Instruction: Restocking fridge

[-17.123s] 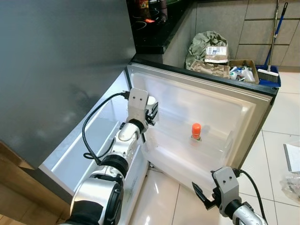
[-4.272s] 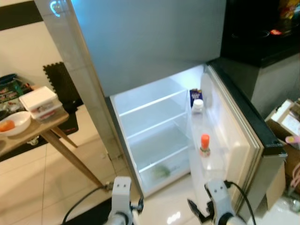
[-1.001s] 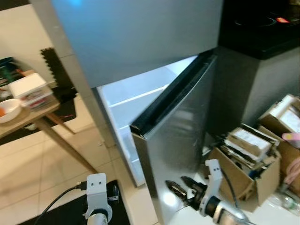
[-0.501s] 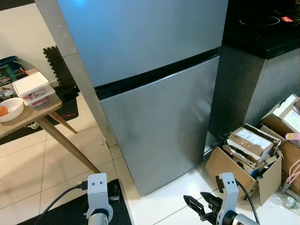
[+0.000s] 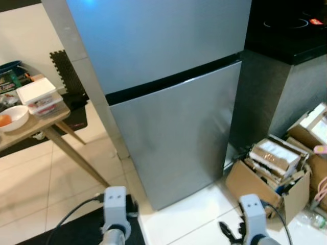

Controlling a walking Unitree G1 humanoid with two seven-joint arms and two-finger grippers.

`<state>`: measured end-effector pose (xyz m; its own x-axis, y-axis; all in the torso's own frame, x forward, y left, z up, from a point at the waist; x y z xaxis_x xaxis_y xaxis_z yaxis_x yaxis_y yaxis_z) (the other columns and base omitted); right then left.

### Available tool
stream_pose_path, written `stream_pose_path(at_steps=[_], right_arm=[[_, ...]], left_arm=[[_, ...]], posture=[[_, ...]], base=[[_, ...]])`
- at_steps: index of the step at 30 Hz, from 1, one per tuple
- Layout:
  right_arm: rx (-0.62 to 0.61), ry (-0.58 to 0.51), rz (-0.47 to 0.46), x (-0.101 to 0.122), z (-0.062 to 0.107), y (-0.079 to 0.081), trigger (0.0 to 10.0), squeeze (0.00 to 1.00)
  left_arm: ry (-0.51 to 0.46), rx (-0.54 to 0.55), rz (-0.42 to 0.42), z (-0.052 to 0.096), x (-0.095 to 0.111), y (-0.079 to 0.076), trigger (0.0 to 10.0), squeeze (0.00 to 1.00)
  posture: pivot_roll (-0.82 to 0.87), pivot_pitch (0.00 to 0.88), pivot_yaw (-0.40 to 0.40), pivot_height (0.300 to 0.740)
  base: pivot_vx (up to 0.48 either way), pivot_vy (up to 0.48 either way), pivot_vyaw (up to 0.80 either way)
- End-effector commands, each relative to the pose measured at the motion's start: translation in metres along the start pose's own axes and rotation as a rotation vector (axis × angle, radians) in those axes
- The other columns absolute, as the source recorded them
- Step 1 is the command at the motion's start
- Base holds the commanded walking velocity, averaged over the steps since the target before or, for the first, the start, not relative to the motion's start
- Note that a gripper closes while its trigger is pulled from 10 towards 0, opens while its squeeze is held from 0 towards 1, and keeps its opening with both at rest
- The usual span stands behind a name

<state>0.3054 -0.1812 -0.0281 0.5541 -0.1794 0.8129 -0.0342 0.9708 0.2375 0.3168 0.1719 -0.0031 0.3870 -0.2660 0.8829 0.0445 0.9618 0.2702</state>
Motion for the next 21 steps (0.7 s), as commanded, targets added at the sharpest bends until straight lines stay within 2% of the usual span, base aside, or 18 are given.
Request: stream_pose_path(at_steps=[1,2,6,17,21], right_arm=[[-0.066,0.006,-0.021,-0.011,0.003,-0.014,10.0,0.0],[-0.072,-0.003,-0.036,-0.011,0.005,-0.017,10.0,0.0],[-0.071,-0.006,-0.039,-0.011,0.006,-0.016,10.0,0.0],[-0.077,-0.025,-0.049,-0.017,0.002,-0.006,10.0,0.0],[-0.064,-0.026,-0.043,-0.021,-0.001,0.003,10.0,0.0]], left_arm=[[0.09,-0.03,-0.04,0.002,-0.021,-0.007,10.0,0.0],[0.124,-0.028,-0.024,0.002,-0.025,-0.008,10.0,0.0],[0.116,-0.042,-0.026,0.002,-0.023,-0.01,10.0,0.0],[0.108,-0.098,-0.028,0.001,-0.021,-0.021,10.0,0.0],[0.11,-0.115,-0.034,0.0,-0.02,-0.026,10.0,0.0]], posture=[[-0.08,0.14,0.121,0.74],[-0.08,0.141,0.121,0.74],[-0.08,0.141,0.122,0.74],[-0.08,0.141,0.121,0.74],[-0.07,0.129,0.119,0.74]], base=[[0.0,0.0,0.0],[0.0,0.0,0.0],[0.0,0.0,0.0],[0.0,0.431,0.0],[0.0,0.48,0.0]])
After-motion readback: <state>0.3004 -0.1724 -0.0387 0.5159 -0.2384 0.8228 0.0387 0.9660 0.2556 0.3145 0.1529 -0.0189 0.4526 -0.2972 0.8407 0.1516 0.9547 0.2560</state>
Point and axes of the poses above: a point about 5 cm out from each wrist's last joint towards the gripper, its own z axis pointing back from the gripper into the wrist, its own x axis along the axis of the wrist's last joint, y = z × x, the point moved 6 cm from there along -z, pointing out of the wrist towards the gripper, and after that the axes turned 15 degrees about -z, right-handed, at the moved point
